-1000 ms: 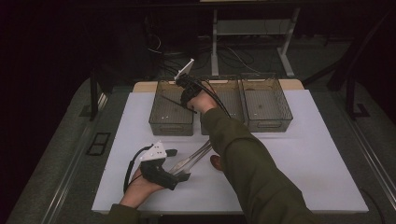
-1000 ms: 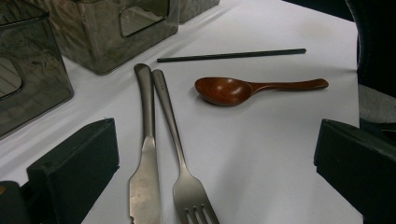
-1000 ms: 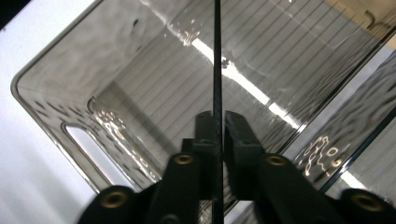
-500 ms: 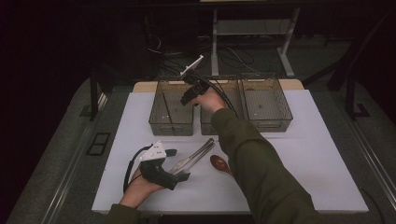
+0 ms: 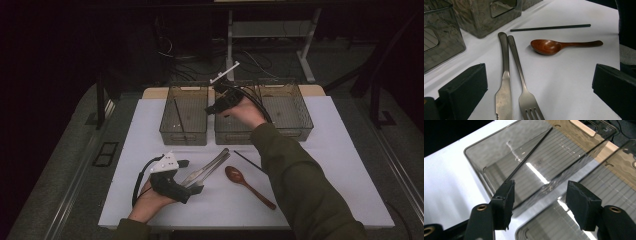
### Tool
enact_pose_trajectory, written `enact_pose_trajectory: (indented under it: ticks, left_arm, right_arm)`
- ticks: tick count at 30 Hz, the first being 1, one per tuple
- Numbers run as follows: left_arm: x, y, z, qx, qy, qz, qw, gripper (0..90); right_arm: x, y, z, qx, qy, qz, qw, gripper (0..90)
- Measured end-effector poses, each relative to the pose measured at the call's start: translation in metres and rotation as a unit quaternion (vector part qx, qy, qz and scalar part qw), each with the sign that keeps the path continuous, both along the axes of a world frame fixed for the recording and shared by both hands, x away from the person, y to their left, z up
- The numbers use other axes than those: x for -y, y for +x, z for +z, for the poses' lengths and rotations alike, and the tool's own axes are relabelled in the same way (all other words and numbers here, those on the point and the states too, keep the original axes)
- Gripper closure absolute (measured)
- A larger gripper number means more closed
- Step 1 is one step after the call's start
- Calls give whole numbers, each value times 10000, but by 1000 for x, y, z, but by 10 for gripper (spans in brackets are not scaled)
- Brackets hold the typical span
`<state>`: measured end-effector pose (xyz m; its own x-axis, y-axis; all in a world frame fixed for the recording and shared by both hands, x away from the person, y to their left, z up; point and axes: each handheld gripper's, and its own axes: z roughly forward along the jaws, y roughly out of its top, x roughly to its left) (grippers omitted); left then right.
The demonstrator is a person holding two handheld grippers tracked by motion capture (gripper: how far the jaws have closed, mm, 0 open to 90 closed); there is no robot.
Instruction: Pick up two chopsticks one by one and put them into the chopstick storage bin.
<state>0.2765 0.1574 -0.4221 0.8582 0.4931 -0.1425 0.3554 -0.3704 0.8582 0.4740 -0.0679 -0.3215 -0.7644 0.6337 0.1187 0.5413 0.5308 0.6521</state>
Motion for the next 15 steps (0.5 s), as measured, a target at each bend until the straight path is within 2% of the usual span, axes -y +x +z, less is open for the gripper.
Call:
enact_pose_trajectory:
  ticks: [10,15]
  left_arm:
    - [-1,0,0,-53,-5,51,10000,0]
    - [-2,0,0,-58,9,54,10000,0]
  right_arm:
    - [34,-27,9,195,213,132,9995,377]
    - [52,-42,7,251,270,193,9991,378]
